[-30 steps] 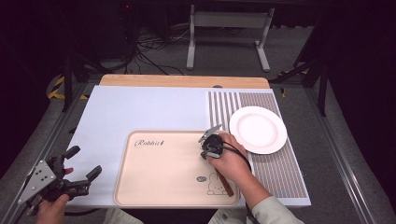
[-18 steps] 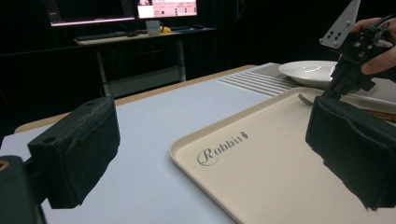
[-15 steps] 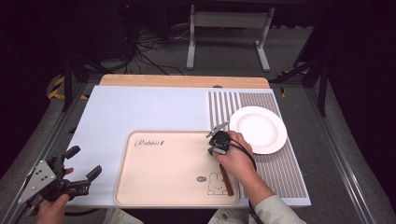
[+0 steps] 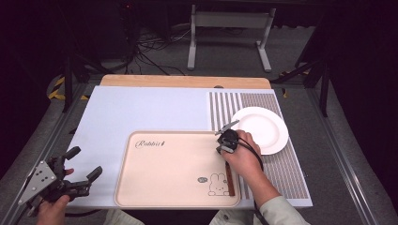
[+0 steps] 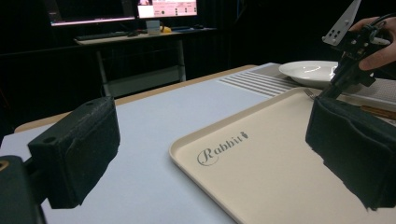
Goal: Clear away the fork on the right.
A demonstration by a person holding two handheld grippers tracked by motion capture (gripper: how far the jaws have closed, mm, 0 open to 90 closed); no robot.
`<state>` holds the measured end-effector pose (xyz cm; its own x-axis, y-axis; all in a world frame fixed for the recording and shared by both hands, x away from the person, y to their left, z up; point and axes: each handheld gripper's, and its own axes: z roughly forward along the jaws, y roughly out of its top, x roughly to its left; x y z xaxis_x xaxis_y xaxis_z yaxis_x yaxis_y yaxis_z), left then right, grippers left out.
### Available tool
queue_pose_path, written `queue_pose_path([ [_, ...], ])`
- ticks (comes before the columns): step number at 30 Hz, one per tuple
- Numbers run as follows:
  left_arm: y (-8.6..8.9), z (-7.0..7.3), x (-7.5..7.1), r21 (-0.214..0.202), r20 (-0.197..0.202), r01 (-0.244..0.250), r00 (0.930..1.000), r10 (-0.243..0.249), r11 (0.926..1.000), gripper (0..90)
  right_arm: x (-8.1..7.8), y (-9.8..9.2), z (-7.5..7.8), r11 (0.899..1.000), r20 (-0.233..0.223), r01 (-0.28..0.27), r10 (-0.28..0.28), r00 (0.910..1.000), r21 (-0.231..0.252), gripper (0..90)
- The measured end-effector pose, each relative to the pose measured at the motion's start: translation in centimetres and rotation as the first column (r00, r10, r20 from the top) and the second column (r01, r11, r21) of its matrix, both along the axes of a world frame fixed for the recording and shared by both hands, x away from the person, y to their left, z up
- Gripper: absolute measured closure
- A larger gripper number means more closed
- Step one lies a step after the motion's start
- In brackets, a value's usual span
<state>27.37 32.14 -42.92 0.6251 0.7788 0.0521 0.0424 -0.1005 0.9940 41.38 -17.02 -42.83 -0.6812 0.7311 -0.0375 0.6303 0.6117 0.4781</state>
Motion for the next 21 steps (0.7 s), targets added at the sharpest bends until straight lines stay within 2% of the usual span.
queue_pose_path([
  [1, 0.01, 0.00, 0.00, -0.001, 0.000, 0.000, 1.0000, 0.000, 1.0000, 3.8, -0.01, -0.21, 0.04, 1.000, -0.001, 0.017, -0.017, 0.9999, -0.005, 90.0],
  [8, 0.03, 0.01, 0.01, 0.003, 0.000, 0.002, 1.0000, -0.002, 1.0000, 3.8, -0.07, -0.85, 0.02, 0.999, -0.002, 0.041, -0.041, 0.9991, 0.002, 90.0],
  [17, 0.00, 0.01, 0.01, 0.000, 0.001, 0.000, 1.0000, 0.000, 1.0000, 3.8, -0.08, -0.86, 0.04, 0.999, 0.004, 0.044, -0.044, 0.9990, 0.001, 90.0],
  [21, -0.01, 0.01, 0.01, 0.001, 0.001, 0.000, 1.0000, 0.000, 1.0000, 3.8, -0.32, -0.80, 0.56, 0.999, 0.031, 0.029, -0.030, 0.9991, 0.029, 86.1],
])
